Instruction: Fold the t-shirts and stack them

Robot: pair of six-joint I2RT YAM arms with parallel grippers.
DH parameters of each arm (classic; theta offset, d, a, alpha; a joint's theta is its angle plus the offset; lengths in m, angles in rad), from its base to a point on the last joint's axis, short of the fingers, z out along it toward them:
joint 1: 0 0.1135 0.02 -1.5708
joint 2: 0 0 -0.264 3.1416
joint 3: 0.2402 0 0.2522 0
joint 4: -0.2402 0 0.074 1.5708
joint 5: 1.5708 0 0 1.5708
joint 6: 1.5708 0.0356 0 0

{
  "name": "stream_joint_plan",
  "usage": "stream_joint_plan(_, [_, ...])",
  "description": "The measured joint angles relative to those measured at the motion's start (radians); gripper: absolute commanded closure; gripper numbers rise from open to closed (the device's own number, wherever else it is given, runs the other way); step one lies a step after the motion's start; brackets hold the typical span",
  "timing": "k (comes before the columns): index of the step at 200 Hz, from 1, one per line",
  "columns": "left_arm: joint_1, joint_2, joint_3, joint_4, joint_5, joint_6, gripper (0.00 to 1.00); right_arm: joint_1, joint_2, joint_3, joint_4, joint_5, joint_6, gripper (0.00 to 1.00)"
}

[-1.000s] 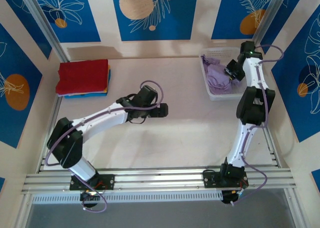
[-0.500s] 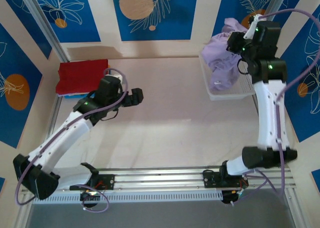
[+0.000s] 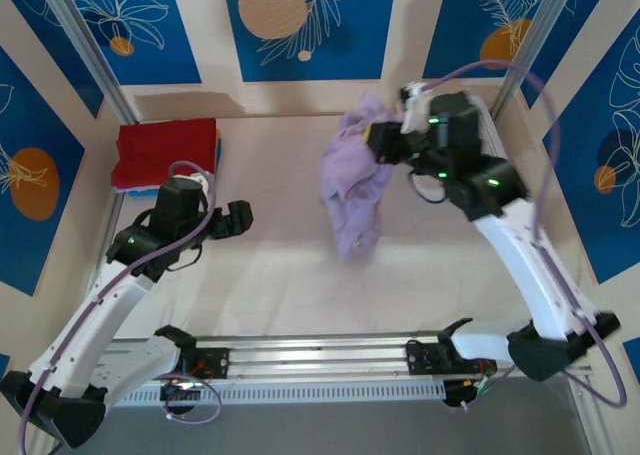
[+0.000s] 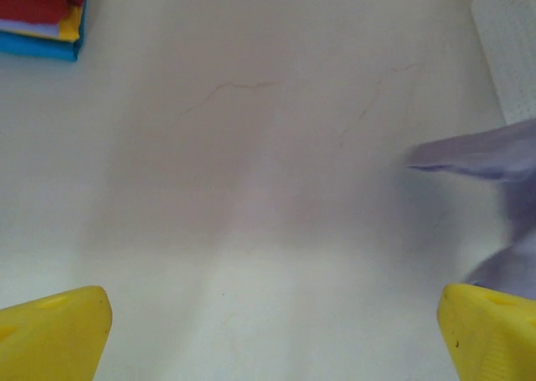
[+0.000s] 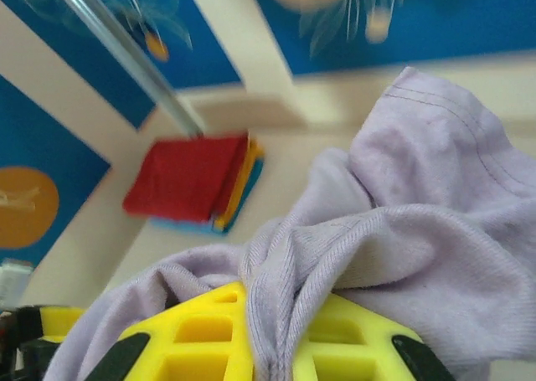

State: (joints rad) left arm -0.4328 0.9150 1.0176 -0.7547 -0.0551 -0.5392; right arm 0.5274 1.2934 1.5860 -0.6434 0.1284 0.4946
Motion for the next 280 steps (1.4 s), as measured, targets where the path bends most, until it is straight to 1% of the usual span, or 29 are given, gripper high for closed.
stream_joint_plan(3, [0.0,-0.005,-0.006,-0.002,0.002,0.0,0.01,0.007,0.018,-0.014,0.003,-0.006,0.009,0.48])
stream_joint_plan(7, [0.0,-0.012,-0.016,-0.006,0.003,0.0,0.01,0.018,0.055,-0.029,0.006,-0.014,0.029,0.43])
stream_joint_plan(20, [0.001,-0.031,-0.05,-0.022,0.01,-0.001,0.01,0.044,0.184,-0.029,0.011,-0.045,0.064,0.33])
stream_joint_plan(26, [0.001,-0.037,-0.068,-0.025,0.016,-0.002,0.0,0.056,0.253,-0.009,0.0,-0.058,0.077,0.3])
stream_joint_plan(41, [0.002,-0.049,-0.115,-0.033,0.032,-0.008,0.01,0.076,0.404,0.062,-0.024,-0.088,0.1,0.26])
stream_joint_plan(60, [0.002,-0.071,-0.171,-0.04,0.048,-0.025,0.01,0.089,0.492,0.116,-0.055,-0.117,0.126,0.23])
stream_joint_plan(80, [0.002,-0.104,-0.222,-0.037,0.067,-0.056,0.01,0.082,0.491,0.142,-0.092,-0.12,0.145,0.23])
stream_joint_plan(102, [0.002,-0.117,-0.297,0.01,0.108,-0.108,0.01,0.056,0.465,0.145,-0.122,-0.119,0.168,0.25])
stream_joint_plan(125, [-0.034,-0.075,-0.364,0.077,0.131,-0.163,0.01,0.017,0.433,0.093,-0.141,-0.116,0.178,0.28])
stream_joint_plan(162, [-0.129,0.054,-0.377,0.203,0.133,-0.217,0.06,-0.042,0.418,-0.095,-0.158,-0.158,0.184,0.35])
stream_joint_plan(171, [-0.143,0.095,-0.373,0.234,0.133,-0.223,0.07,-0.05,0.418,-0.144,-0.157,-0.169,0.185,0.37])
stream_joint_plan(199, [-0.181,0.246,-0.336,0.312,0.133,-0.233,0.1,-0.049,0.418,-0.275,-0.121,-0.225,0.195,0.48])
stream_joint_plan(221, [-0.2,0.357,-0.283,0.362,0.134,-0.237,0.15,-0.045,0.437,-0.341,-0.072,-0.277,0.206,0.5])
stream_joint_plan(237, [-0.21,0.43,-0.238,0.401,0.134,-0.233,0.21,-0.039,0.469,-0.357,-0.033,-0.305,0.213,0.52])
stream_joint_plan(250, [-0.214,0.481,-0.206,0.425,0.134,-0.227,0.26,-0.033,0.498,-0.358,-0.004,-0.323,0.219,0.56])
stream_joint_plan(260, [-0.216,0.519,-0.183,0.439,0.135,-0.217,0.32,-0.029,0.516,-0.358,0.015,-0.335,0.22,0.62])
stream_joint_plan(280, [-0.22,0.585,-0.15,0.459,0.132,-0.204,0.5,-0.024,0.545,-0.358,0.042,-0.351,0.232,0.78])
